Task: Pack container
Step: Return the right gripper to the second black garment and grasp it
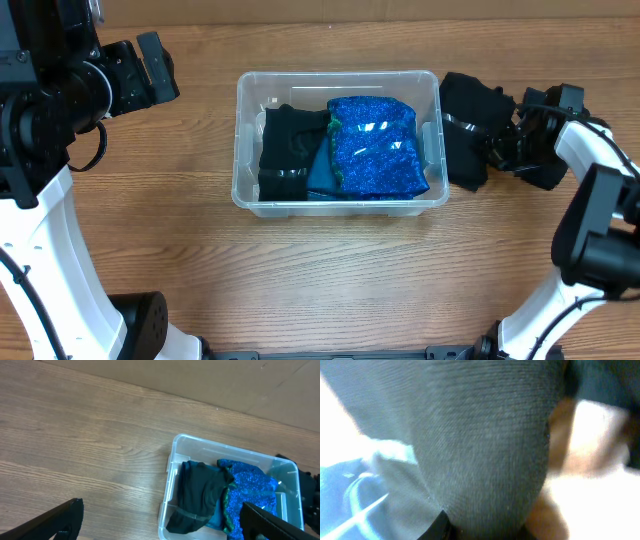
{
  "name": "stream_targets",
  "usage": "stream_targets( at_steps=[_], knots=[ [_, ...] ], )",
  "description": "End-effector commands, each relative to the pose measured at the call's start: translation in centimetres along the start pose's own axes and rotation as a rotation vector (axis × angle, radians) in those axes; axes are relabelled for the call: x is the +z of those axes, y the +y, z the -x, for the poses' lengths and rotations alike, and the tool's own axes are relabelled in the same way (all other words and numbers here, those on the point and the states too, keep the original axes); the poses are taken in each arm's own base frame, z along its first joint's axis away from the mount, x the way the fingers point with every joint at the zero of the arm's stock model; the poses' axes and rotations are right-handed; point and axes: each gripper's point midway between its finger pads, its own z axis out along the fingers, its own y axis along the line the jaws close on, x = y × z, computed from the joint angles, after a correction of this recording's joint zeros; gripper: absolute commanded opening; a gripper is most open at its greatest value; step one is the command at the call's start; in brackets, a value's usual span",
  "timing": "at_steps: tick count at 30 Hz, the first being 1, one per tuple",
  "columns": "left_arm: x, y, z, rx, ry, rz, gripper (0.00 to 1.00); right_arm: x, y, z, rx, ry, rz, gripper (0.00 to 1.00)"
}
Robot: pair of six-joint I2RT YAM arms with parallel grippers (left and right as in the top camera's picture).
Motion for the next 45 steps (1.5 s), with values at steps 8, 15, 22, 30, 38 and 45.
stream_targets(
  at_steps=[8, 15, 22, 30, 38, 45],
  knots=[
    [-0.3, 0.0, 0.0, 0.012, -0.006, -0.005, 1.00, -20.3, 15.5, -8.0, -0.479, -0.400, 0.235, 0.07],
    [-0.3, 0.0, 0.0, 0.012, -0.006, -0.005, 1.00, -21.0, 23.4, -17.7, -0.741, -0.286, 0.472, 0.07],
    [-0.3, 0.0, 0.0, 0.012, -0.006, -0.005, 1.00, -14.6, 29.6, -24.3, -0.893, -0.085, 0.592, 0.07],
    [-0.3, 0.0, 0.0, 0.012, -0.006, -0.004, 1.00, -4.4, 31.6, -26.7, -0.815, 0.097, 0.567, 0.04],
    [-0.3, 0.0, 0.0, 0.012, -0.007, -0.004, 1.00, 6.3, 25.4, -24.2, -0.627, 0.135, 0.226, 0.43],
    [-0.2, 0.2, 0.1, 0.012, -0.007, 0.003, 1.00, 2.8, 23.6, -20.3, -0.678, 0.025, 0.118, 0.51]
  ],
)
